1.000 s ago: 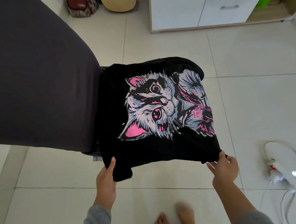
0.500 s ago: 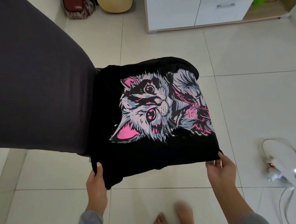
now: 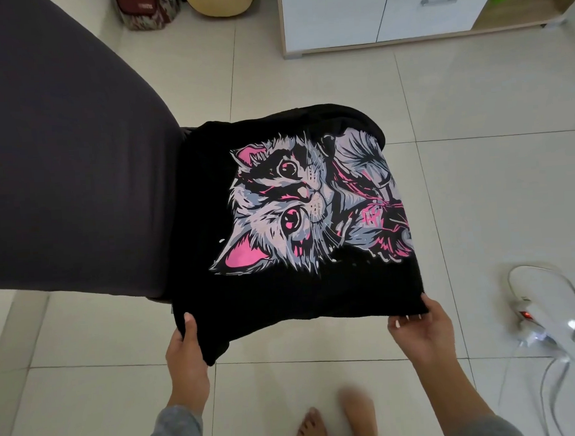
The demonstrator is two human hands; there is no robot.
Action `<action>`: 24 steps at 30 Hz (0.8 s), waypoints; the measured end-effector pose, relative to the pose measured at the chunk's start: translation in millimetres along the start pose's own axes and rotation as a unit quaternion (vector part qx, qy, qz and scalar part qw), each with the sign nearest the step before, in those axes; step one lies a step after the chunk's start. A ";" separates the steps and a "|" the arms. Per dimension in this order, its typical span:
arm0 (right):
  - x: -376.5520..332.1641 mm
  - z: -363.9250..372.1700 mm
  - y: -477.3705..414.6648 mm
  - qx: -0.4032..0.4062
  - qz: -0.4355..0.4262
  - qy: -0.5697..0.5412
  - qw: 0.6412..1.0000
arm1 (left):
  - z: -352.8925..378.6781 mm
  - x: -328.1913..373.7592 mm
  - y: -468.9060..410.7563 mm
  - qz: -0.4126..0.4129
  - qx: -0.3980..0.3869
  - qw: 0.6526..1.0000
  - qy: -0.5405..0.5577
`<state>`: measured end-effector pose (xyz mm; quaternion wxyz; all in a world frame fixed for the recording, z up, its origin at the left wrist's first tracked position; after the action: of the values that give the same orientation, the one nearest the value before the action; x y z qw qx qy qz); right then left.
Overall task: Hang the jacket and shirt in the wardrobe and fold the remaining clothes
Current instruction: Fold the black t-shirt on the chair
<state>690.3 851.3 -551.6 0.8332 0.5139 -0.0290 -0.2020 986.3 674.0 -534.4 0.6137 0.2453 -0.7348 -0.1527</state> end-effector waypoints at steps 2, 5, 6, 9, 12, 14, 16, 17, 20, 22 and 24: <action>-5.4 2.4 7.2 0.022 -0.033 0.015 0.999 | -1.9 2.1 -2.4 -0.007 0.018 1.000 0.005; -10.0 9.0 13.7 0.047 -0.089 0.044 0.994 | 0.2 11.1 -2.3 -0.020 0.027 0.999 0.041; -12.3 10.8 12.5 0.058 -0.113 0.048 0.991 | 2.1 16.4 -0.2 -0.025 0.027 0.997 0.062; -16.4 24.3 15.1 0.078 -0.137 0.008 0.987 | 9.3 37.3 6.9 -0.029 0.025 0.990 0.136; -16.8 56.1 28.3 0.046 -0.144 -0.024 0.988 | 17.6 69.1 12.1 -0.004 0.018 0.985 0.173; -25.3 71.6 35.5 0.047 -0.193 0.023 0.980 | 23.8 93.5 13.1 0.014 0.003 0.984 0.179; -37.4 83.5 36.8 0.100 -0.282 0.098 0.949 | 33.4 120.4 10.2 0.022 -0.015 0.983 0.181; -42.2 89.7 36.9 0.119 -0.311 0.127 0.934 | 37.6 130.3 9.3 0.018 -0.015 0.982 0.186; -58.0 120.8 24.2 0.148 -0.346 0.178 0.909 | 57.7 159.4 -6.6 -0.007 0.018 0.978 0.207; -67.5 138.3 10.6 0.171 -0.365 0.206 0.892 | 72.6 174.8 -20.0 -0.029 0.031 0.977 0.210; -74.6 160.6 0.6 0.182 -0.380 0.246 0.873 | 86.8 187.5 -34.5 -0.058 0.038 0.974 0.215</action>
<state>581.0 743.2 -463.7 0.5644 0.6609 0.3383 -0.3608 883.8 535.9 -414.8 0.7378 0.3378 -0.5752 -0.1037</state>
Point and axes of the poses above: each hand's wrist, its own y-axis away from the middle knuckle, its own z-axis out of the palm, x = y × z, the point moved 3 cm from there along -y, towards the middle knuckle, and after that the axes turned 8 degrees about z, right-handed, at the moved point
